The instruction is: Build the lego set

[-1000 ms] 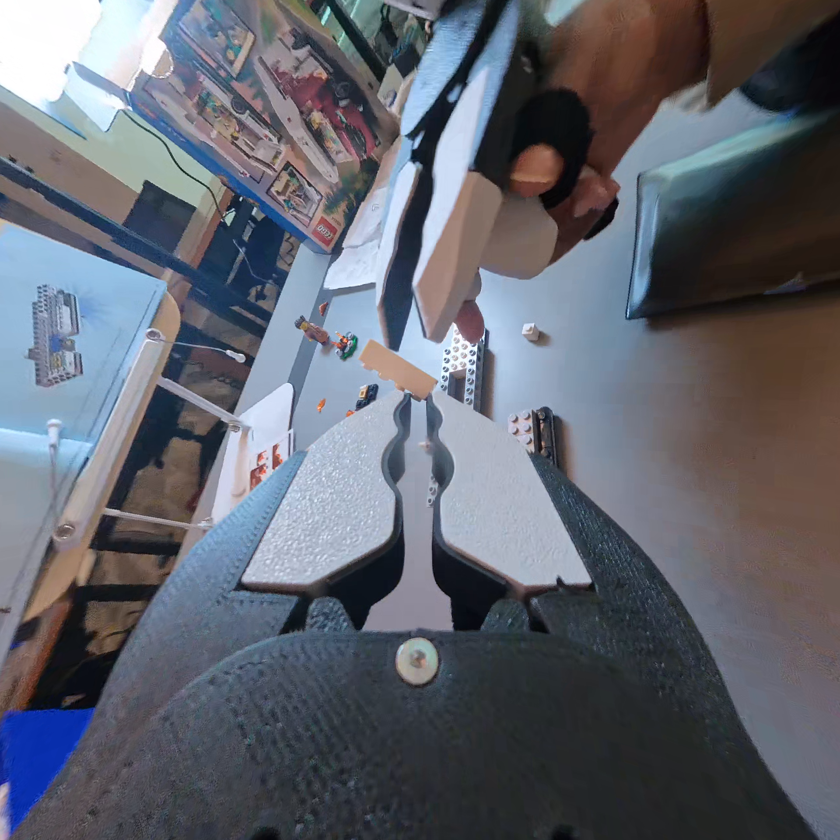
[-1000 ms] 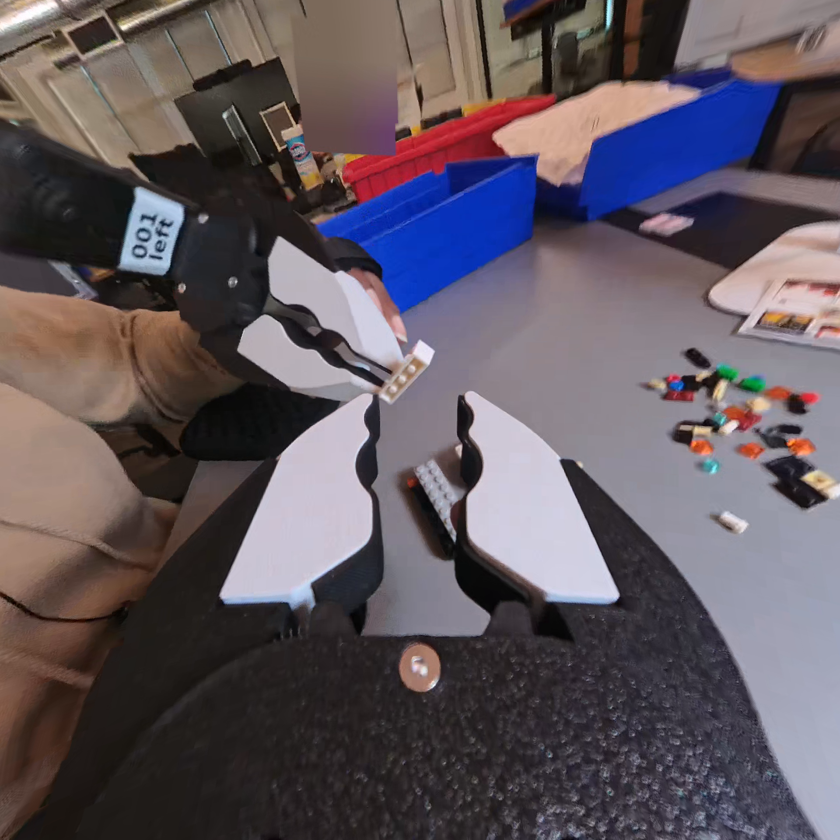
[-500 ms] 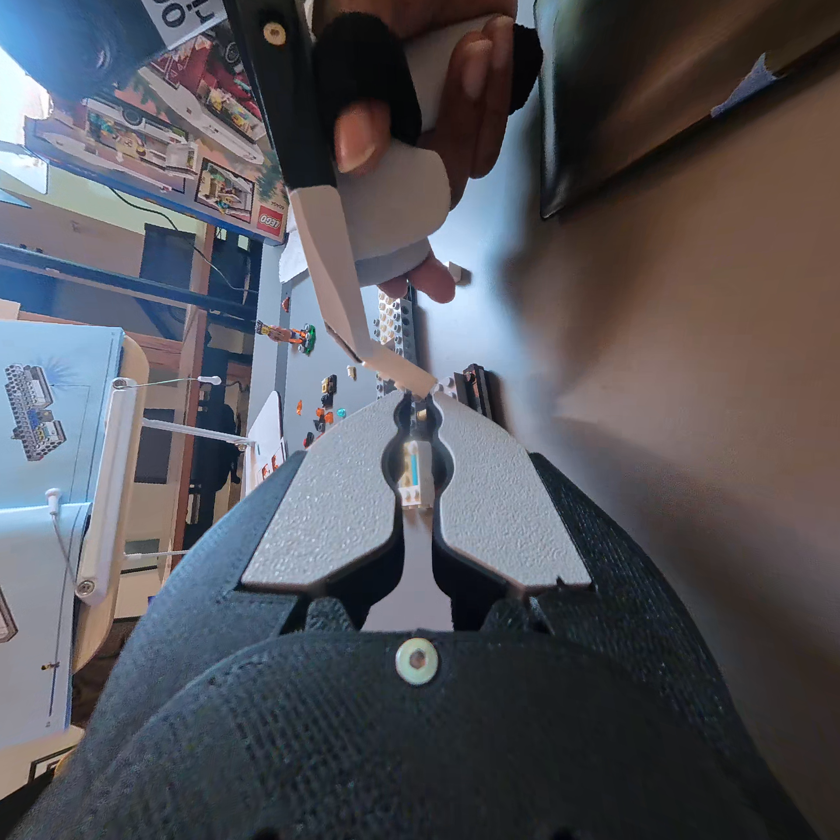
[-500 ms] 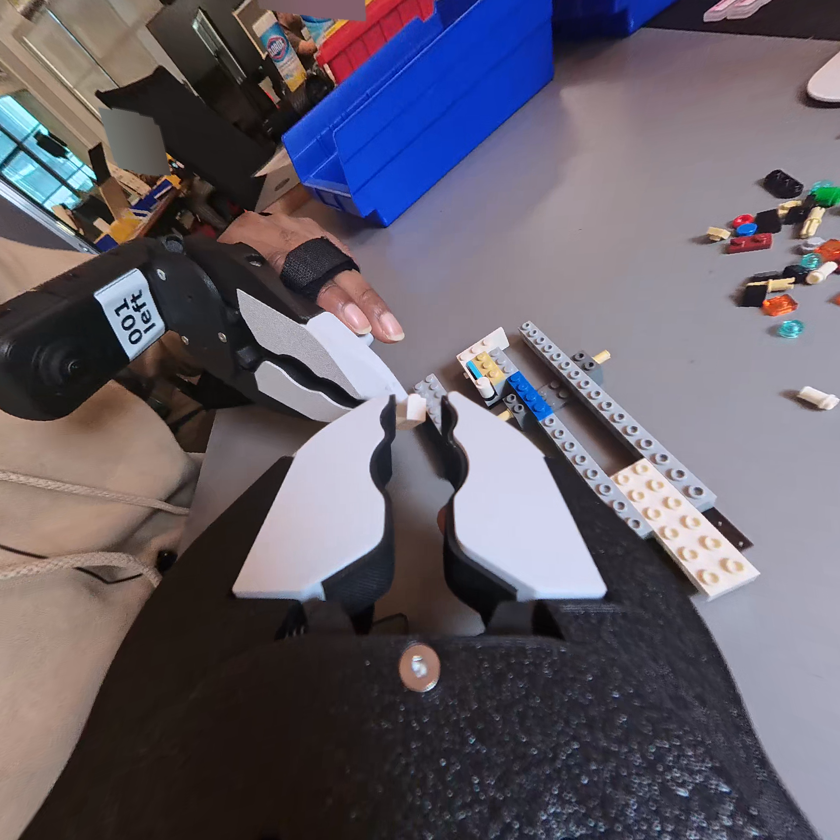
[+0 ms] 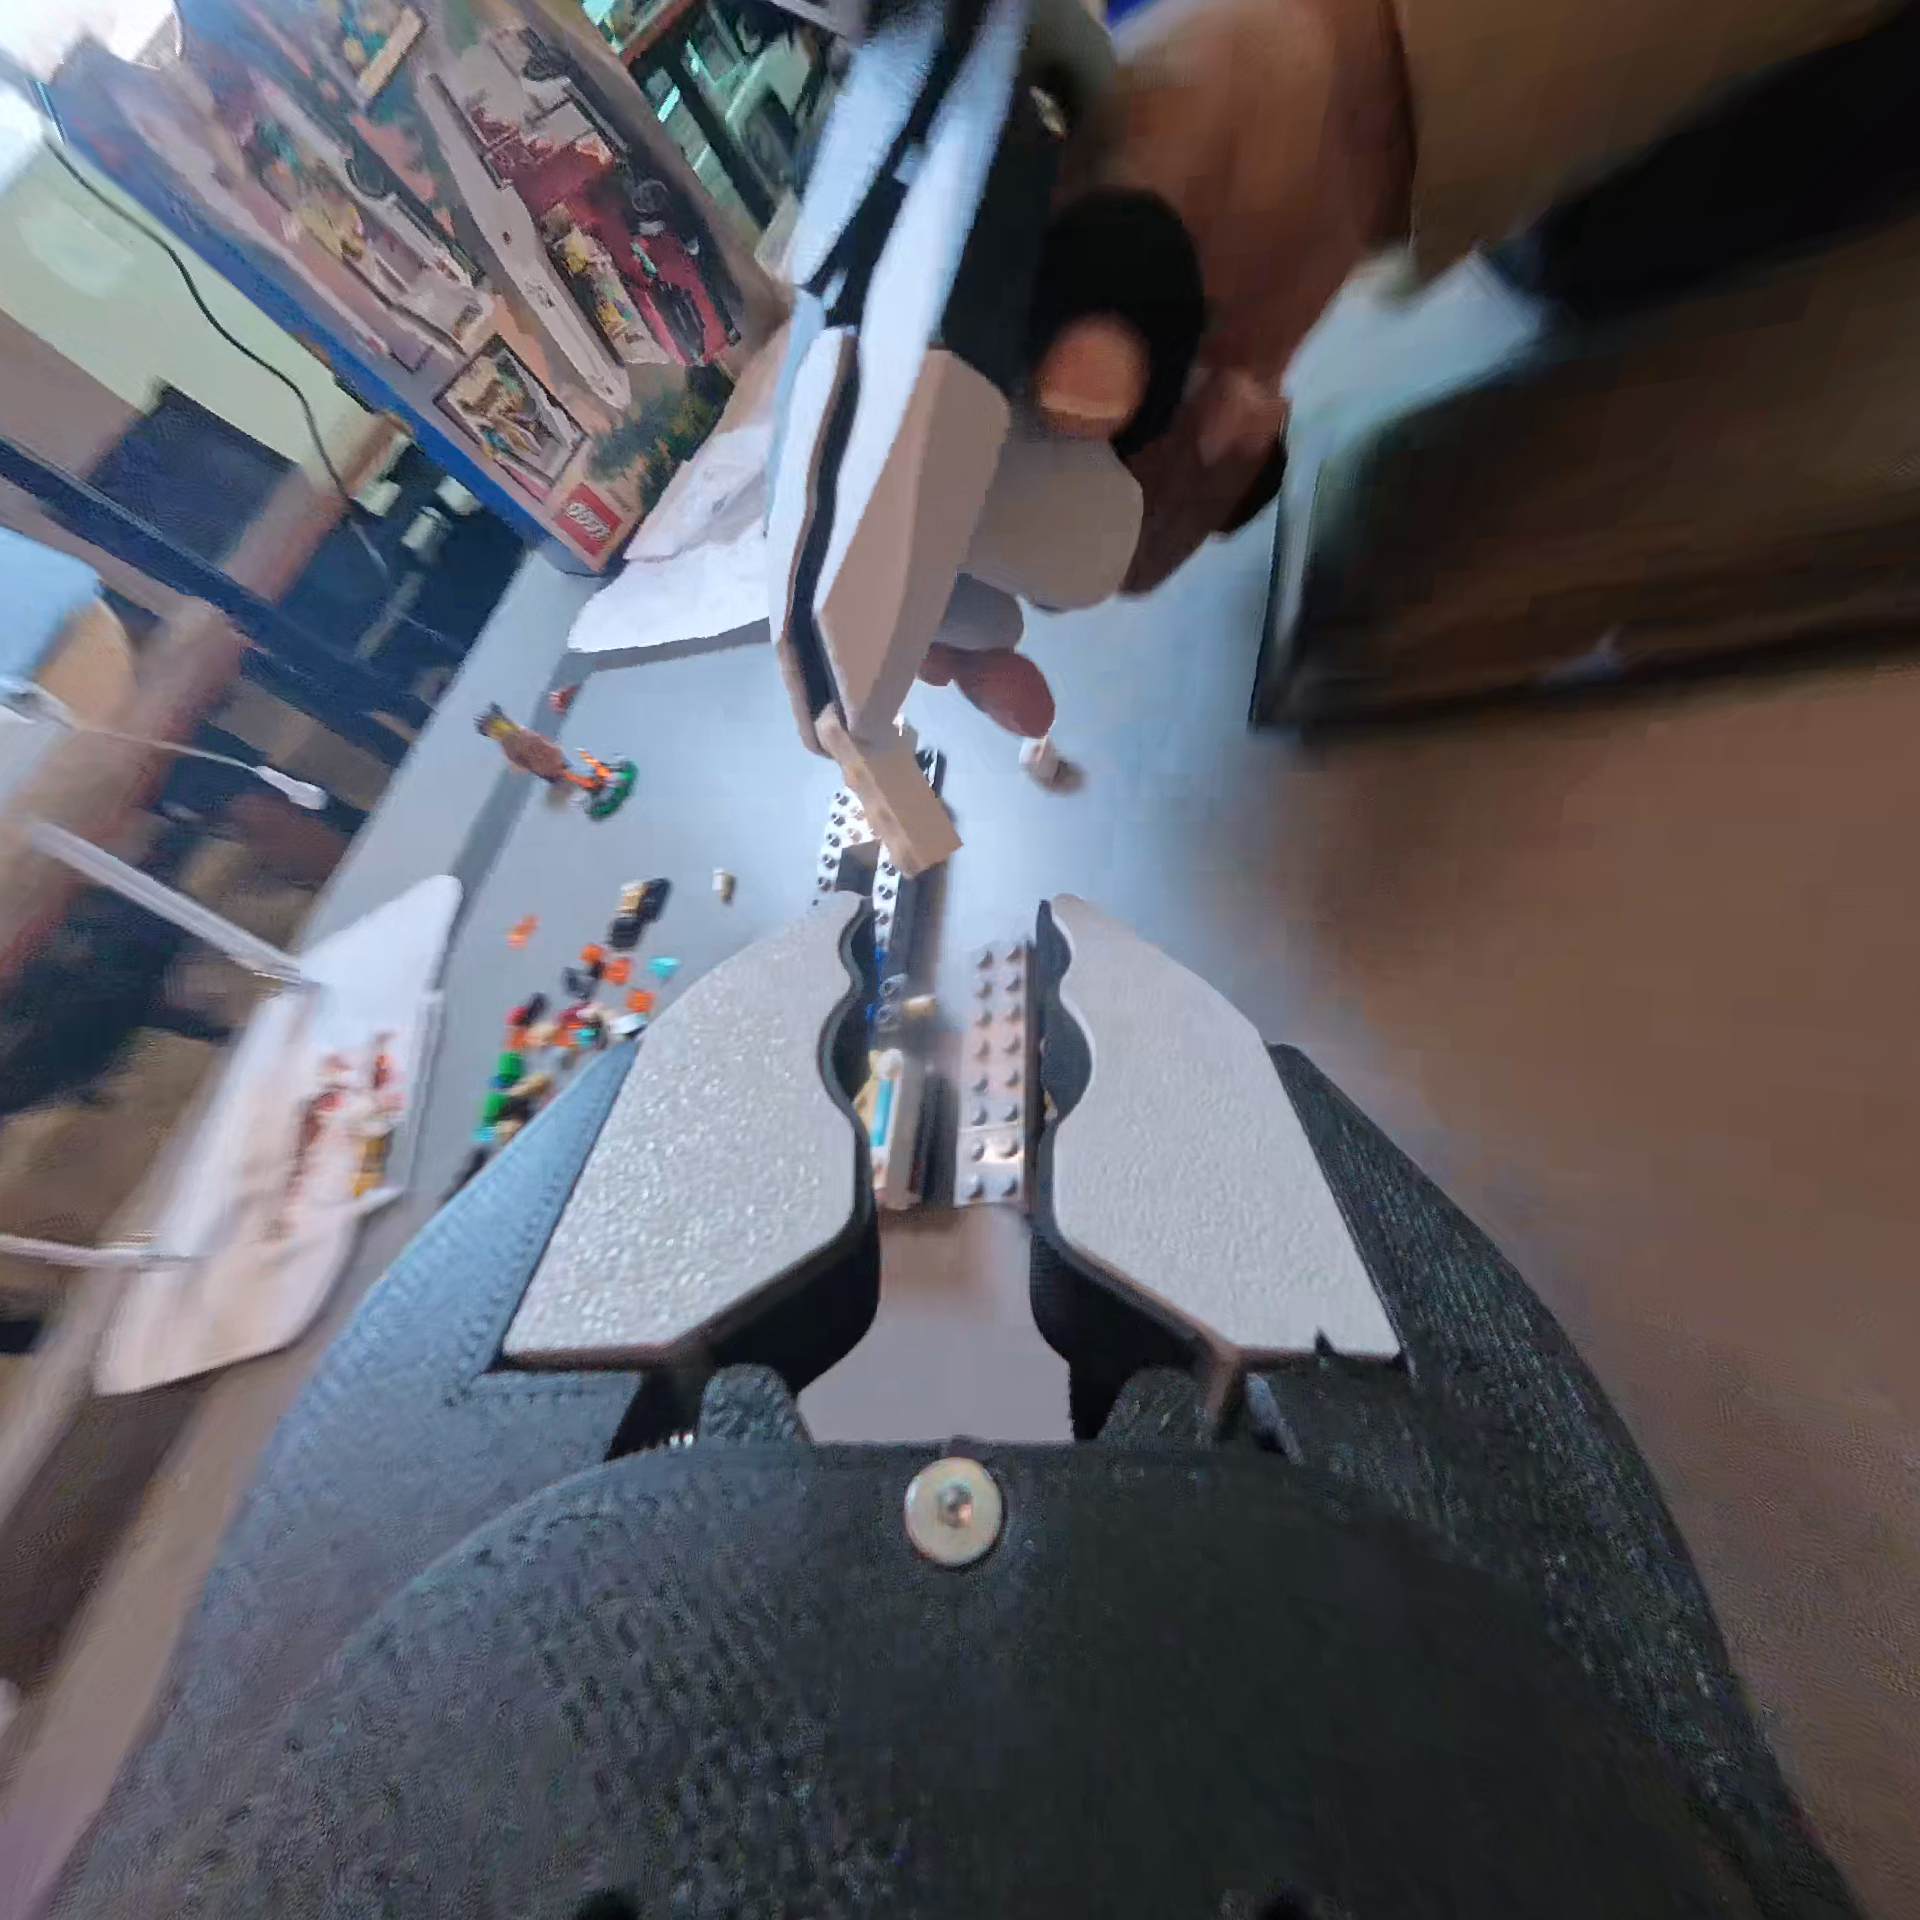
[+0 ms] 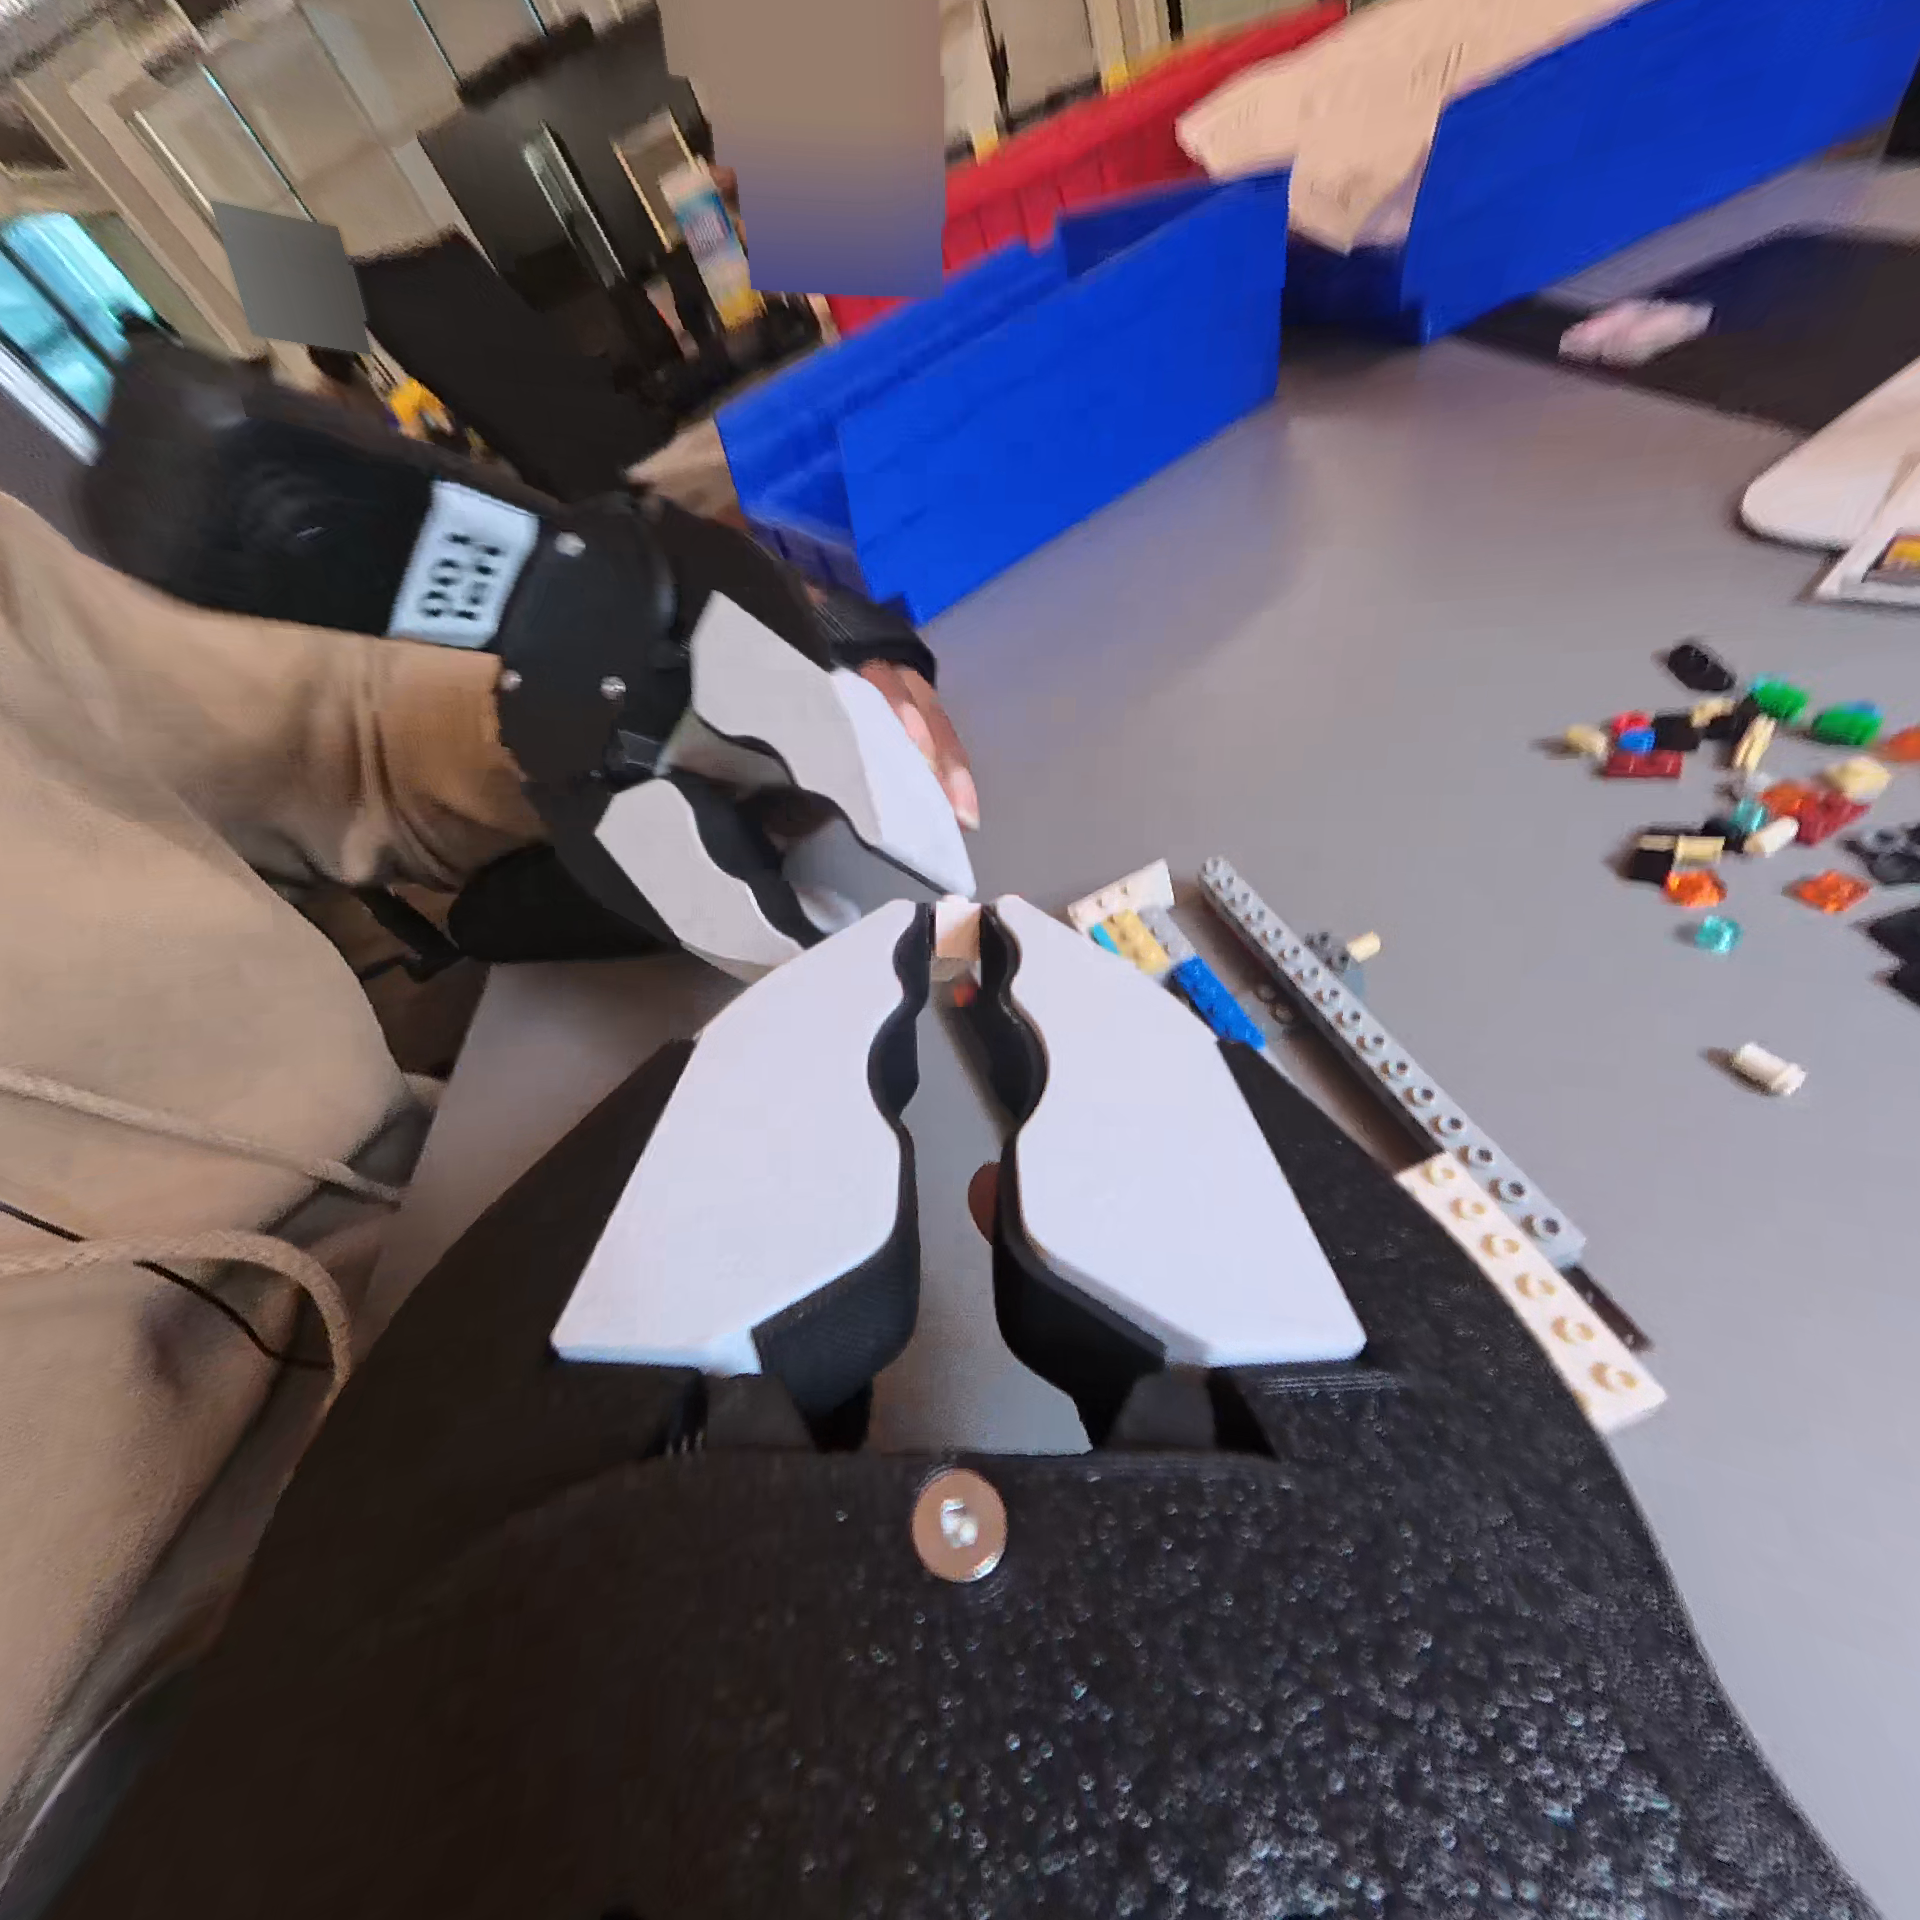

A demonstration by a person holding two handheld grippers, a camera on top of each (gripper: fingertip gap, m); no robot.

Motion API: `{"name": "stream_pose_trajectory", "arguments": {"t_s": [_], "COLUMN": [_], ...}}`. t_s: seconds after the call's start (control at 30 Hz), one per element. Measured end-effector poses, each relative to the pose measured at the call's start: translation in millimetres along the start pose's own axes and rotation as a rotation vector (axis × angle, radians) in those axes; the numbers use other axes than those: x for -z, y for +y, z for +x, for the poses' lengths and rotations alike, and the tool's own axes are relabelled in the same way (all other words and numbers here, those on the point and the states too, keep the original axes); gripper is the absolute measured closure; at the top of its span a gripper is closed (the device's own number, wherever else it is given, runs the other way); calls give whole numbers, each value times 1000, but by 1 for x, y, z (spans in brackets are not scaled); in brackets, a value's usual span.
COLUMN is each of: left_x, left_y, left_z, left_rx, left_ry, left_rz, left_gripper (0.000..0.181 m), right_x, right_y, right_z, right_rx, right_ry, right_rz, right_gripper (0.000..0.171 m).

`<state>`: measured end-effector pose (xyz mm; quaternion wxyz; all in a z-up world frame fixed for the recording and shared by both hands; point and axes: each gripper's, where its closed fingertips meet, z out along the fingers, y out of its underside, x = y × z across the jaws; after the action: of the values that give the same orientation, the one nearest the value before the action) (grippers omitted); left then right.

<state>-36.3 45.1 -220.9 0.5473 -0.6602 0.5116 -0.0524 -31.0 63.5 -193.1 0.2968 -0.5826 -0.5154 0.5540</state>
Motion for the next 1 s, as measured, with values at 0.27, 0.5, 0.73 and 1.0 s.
{"name": "stream_pose_trajectory", "arguments": {"t_s": [0.27, 0.5, 0.73, 1.0], "left_x": [12, 9, 11, 9], "left_y": [-28, -30, -24, -18], "left_z": [1, 8, 3, 7], "left_rx": [506, 503, 529, 498], "left_ry": [264, 282, 296, 309], "left_rz": [247, 262, 250, 216], "left_gripper": [148, 166, 172, 172], "right_x": [5, -2, -3, -4], "right_y": [-27, -15, -4, 11], "right_z": [-27, -34, -33, -30], "right_rx": [139, 192, 226, 291], "right_ry": [-76, -99, -103, -74], "right_rz": [219, 168, 97, -8], "right_gripper": [162, 162, 163, 163]}}
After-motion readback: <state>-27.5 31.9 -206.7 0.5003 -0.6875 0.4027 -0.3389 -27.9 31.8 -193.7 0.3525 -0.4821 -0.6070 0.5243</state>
